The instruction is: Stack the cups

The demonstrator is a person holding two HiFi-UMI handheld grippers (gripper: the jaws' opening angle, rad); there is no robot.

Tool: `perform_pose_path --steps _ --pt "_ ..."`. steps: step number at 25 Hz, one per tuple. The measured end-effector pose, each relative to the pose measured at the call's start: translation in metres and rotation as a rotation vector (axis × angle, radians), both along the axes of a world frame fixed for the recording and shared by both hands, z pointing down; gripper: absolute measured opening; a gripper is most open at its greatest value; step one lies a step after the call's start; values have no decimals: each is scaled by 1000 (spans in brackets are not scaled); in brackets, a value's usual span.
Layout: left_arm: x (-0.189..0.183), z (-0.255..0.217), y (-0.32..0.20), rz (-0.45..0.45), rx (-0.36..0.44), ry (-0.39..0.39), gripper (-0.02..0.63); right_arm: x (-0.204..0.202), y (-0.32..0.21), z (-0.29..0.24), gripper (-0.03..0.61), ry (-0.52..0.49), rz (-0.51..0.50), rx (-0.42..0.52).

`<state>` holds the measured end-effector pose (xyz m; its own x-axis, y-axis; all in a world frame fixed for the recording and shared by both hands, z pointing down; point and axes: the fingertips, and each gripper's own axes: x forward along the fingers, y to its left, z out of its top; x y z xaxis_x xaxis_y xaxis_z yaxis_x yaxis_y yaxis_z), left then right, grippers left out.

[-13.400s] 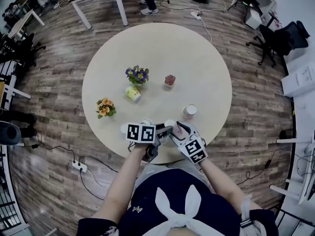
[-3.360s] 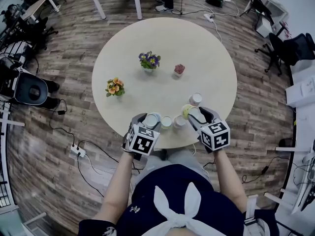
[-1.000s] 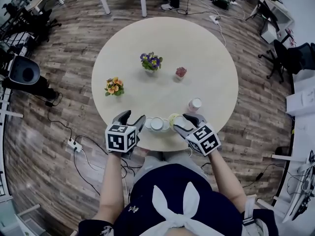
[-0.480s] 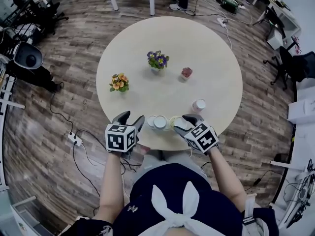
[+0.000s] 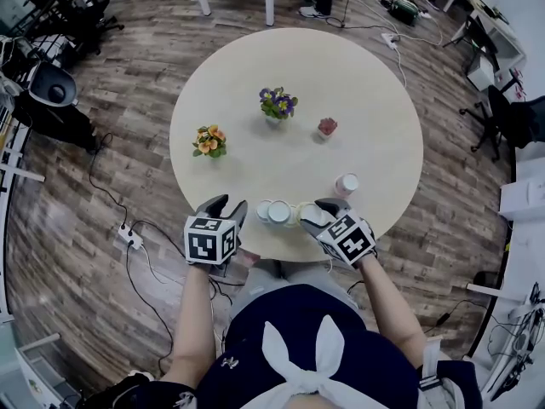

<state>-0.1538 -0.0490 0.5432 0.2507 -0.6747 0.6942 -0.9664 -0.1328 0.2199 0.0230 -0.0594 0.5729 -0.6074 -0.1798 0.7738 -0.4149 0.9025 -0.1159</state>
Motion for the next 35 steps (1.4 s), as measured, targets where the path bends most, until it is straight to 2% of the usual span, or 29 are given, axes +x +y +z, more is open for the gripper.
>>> perform_pose_path --steps 3,6,8,10,13,15,24,31,35 --pt "-4 -1 1 -28 5 -8 152 -3 0 0 242 -5 -8 0" --pt "-14 -1 1 -94 11 -38 44 -4 -1 0 242 -9 -15 -4" --pt "-18 2 2 -124 -6 -31 32 -4 -1 0 244 -12 -18 -8" --pt "-19 4 5 -143 -26 17 26 -4 -1 0 244 -18 -22 -11" --pt "-16 3 5 -164 -34 128 21 -5 0 0 244 -26 -30 -12" --pt "-14 1 4 -177 -29 161 21 -5 0 1 247 -29 -33 -15" --pt "-15 1 0 -185 -27 141 21 -5 3 5 295 -35 -35 -38" --pt "-17 1 -9 -187 -21 129 21 1 -10 -27 290 -202 59 -79" --pt "-16 -2 -17 -175 -11 123 21 19 -41 -55 279 -292 182 -10"
